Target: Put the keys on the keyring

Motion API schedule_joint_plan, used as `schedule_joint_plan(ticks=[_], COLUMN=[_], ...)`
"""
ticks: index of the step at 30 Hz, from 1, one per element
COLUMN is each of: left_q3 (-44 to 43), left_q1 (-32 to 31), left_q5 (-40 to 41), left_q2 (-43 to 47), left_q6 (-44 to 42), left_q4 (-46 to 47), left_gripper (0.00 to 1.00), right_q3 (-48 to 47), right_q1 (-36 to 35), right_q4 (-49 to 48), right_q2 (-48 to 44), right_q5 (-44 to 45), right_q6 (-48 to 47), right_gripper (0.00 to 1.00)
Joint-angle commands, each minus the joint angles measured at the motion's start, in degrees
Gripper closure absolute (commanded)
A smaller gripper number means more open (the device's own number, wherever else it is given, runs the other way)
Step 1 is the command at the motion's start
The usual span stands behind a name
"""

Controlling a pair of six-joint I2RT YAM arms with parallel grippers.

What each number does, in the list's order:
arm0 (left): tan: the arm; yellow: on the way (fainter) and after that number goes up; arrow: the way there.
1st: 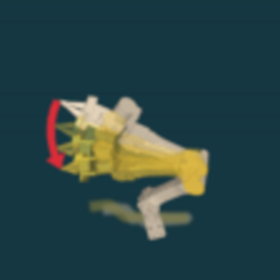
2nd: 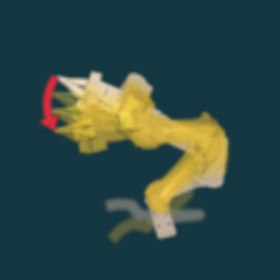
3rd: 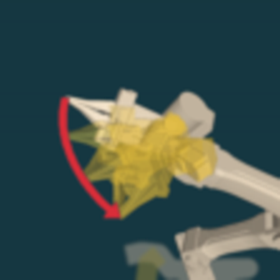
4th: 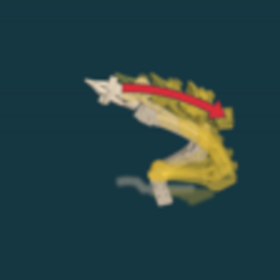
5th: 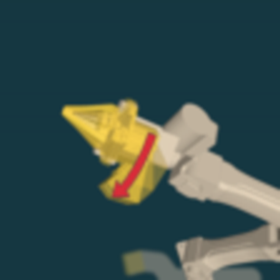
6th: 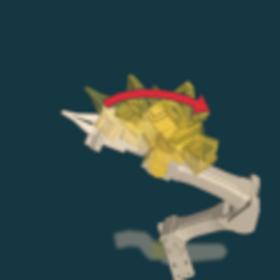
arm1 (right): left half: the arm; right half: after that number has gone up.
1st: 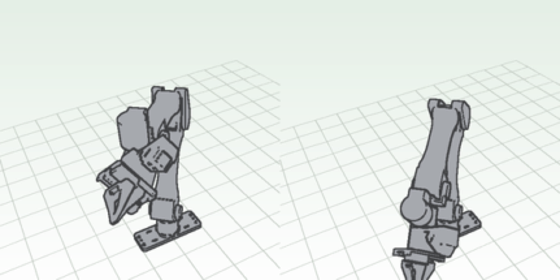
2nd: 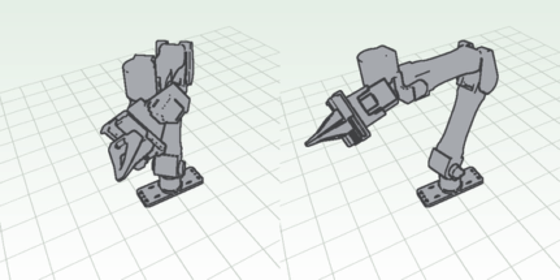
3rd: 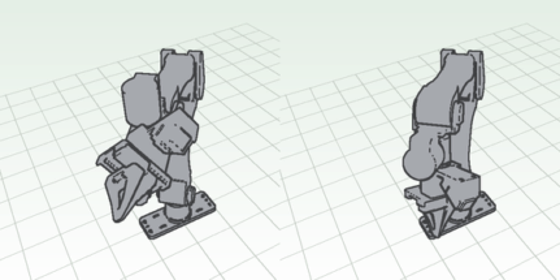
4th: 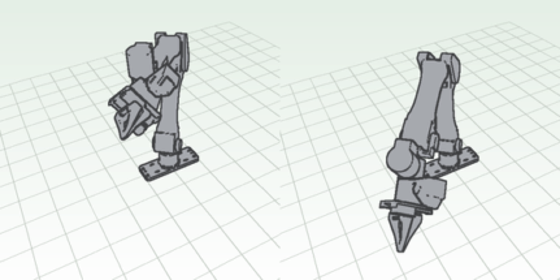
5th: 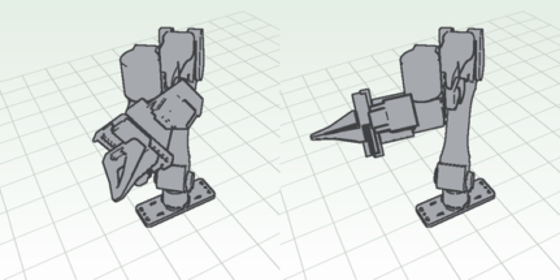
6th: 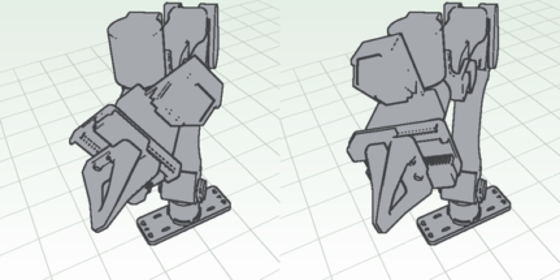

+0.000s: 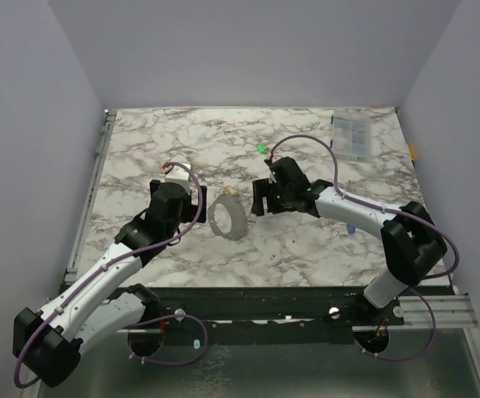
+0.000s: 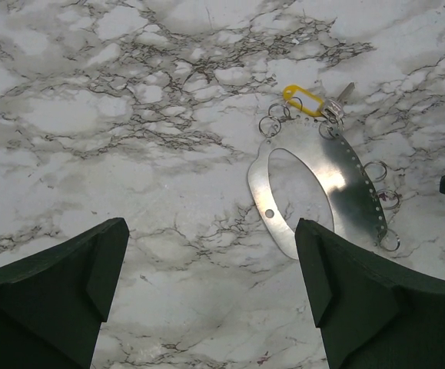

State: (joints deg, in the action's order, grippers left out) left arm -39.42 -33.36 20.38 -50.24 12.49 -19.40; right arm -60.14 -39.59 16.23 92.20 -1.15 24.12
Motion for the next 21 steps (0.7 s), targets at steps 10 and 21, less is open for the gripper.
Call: schedule_joint_plan(ticks=[10,21], left_q3=[-0.32,-0.26], left_q1=[0.58,0.58], left_q5=[-1.88,-2.89], left_q2=[1.40,0.65], left_q6=[-2.19,-2.55], left_q4=[0.02,0.41], left_gripper=[0.01,0.01], right_q3=[-4.47,-6.01], right_q1=[-0.22,-0.22], right_q4=[-6.66,-9.11], right_q2=[10.52,15.28], right_q5=[-8.25,-9.48], right_q6=[-4.79,-4.86], right_gripper=[0.39,0.46])
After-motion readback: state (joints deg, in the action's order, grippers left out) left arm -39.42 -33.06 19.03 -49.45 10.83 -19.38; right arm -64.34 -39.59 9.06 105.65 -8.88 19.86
